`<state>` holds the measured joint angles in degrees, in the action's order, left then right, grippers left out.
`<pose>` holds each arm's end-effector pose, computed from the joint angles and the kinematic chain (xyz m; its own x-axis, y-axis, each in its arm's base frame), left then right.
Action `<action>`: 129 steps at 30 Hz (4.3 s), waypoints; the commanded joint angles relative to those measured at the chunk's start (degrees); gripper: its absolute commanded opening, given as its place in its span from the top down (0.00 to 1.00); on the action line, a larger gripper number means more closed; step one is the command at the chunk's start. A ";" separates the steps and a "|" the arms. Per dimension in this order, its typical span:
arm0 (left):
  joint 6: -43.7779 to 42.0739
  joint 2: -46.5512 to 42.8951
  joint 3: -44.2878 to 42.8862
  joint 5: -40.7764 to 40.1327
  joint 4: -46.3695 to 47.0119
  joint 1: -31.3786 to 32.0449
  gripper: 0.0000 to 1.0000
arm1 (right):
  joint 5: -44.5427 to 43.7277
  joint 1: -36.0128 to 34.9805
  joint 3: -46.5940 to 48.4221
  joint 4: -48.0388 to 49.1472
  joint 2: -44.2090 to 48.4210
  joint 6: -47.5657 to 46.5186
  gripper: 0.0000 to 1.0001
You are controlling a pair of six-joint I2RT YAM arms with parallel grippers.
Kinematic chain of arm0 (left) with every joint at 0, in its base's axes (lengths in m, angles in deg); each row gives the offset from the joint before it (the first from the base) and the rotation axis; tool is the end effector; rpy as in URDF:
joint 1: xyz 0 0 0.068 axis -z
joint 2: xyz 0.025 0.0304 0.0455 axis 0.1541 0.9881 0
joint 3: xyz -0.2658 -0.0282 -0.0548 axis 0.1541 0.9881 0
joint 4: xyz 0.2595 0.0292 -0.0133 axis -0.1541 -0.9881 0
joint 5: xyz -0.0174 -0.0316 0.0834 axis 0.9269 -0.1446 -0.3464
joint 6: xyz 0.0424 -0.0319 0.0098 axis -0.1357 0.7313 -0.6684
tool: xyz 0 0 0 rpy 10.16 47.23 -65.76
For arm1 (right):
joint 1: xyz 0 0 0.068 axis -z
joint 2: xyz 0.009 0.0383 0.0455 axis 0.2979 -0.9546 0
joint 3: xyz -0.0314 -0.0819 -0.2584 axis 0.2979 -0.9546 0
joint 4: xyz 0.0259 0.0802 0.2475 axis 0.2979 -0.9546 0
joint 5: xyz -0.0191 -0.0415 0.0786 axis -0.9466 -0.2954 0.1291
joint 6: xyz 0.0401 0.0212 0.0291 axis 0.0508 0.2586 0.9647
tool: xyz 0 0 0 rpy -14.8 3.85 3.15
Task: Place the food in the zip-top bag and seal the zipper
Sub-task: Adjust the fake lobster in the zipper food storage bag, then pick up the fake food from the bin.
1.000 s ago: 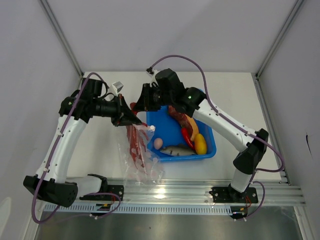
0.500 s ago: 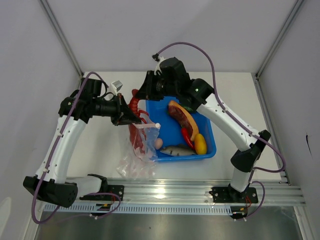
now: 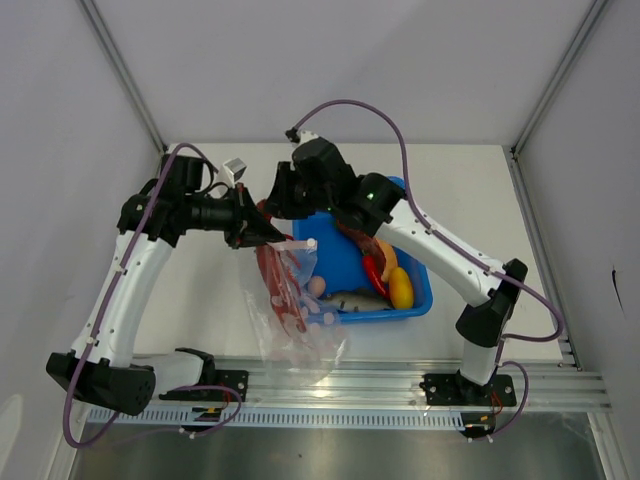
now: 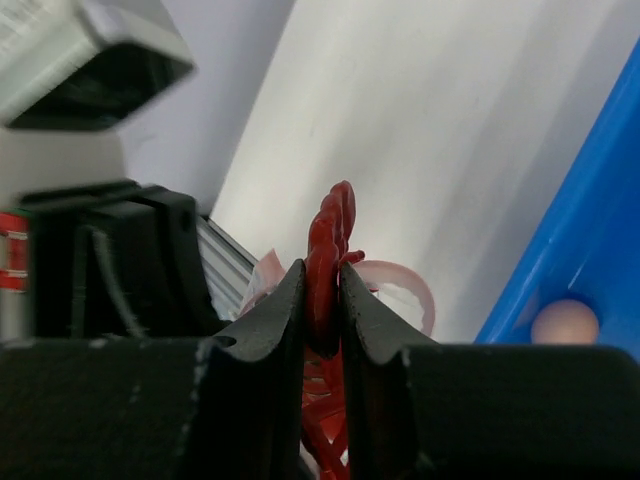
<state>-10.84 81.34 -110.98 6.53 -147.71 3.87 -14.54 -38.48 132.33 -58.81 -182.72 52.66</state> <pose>0.2050 -0.0747 0.4016 -0.9717 -0.2124 -0.1030 -0.0120 0.4803 -0.8770 0.2288 0.3356 0.4403 -0.7023 0.0642 -0.7090 -0.4876 0.6823 0.5447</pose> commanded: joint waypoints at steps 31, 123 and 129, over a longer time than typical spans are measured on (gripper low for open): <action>0.85 -2.92 6.37 -1.96 3.88 -2.10 0.99 | 12.56 4.48 -24.84 22.79 21.28 -1.55 1.00; -5.04 -5.29 -9.46 -26.66 -5.52 -1.92 1.00 | 5.29 26.89 -24.14 2.75 -0.69 -28.51 0.11; -4.33 -5.29 -5.68 -23.50 -5.08 -1.66 0.99 | 1.77 27.34 -22.30 9.69 -9.21 -37.75 0.09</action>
<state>-15.54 76.45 -117.56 -19.83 -154.04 1.90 -9.41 -11.34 107.57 -55.53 -188.63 22.35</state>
